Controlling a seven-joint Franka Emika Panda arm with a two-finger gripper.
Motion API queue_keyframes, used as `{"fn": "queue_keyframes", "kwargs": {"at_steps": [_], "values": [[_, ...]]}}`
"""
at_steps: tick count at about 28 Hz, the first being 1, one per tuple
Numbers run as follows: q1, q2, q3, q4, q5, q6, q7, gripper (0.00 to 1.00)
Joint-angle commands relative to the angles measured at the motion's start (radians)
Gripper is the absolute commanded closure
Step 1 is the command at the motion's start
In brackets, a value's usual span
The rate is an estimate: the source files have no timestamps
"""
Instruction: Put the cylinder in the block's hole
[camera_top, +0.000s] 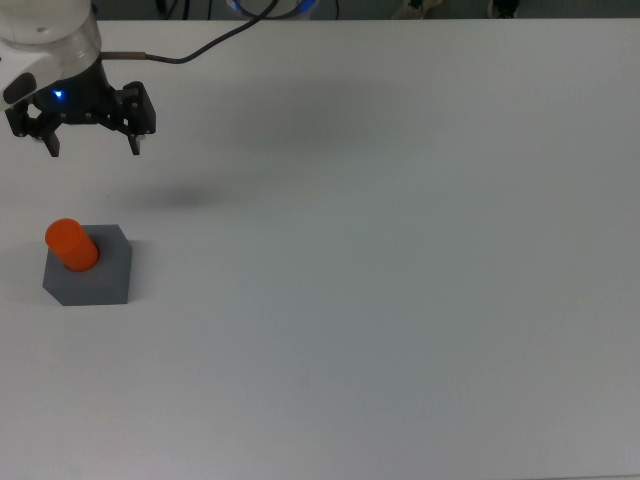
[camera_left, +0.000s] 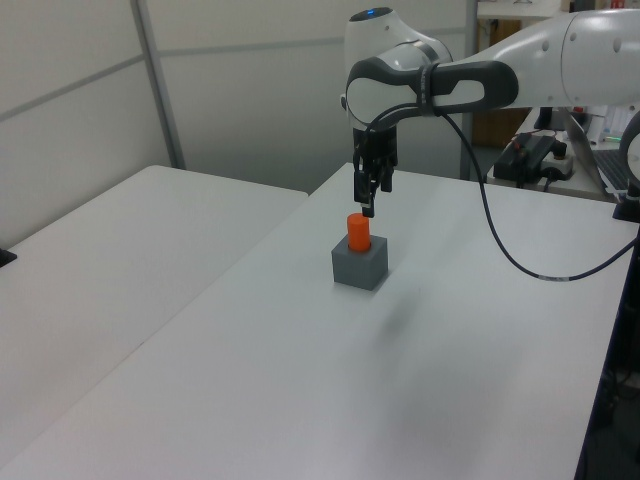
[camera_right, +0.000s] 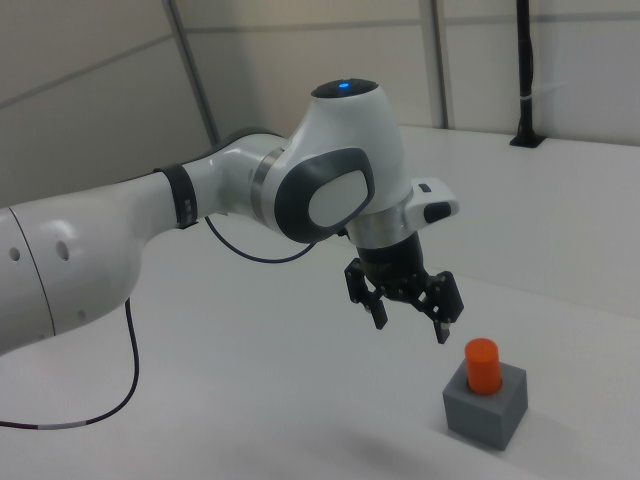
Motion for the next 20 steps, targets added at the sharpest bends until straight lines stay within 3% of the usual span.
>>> {"fn": "queue_keyframes", "kwargs": {"at_steps": [1,20], "values": [[0.003,-0.007,-0.006,-0.005,-0.015,-0.021,0.004,0.00],[-0.006,-0.006,-0.008,-0.002,-0.018,-0.017,0.002,0.00]]}}
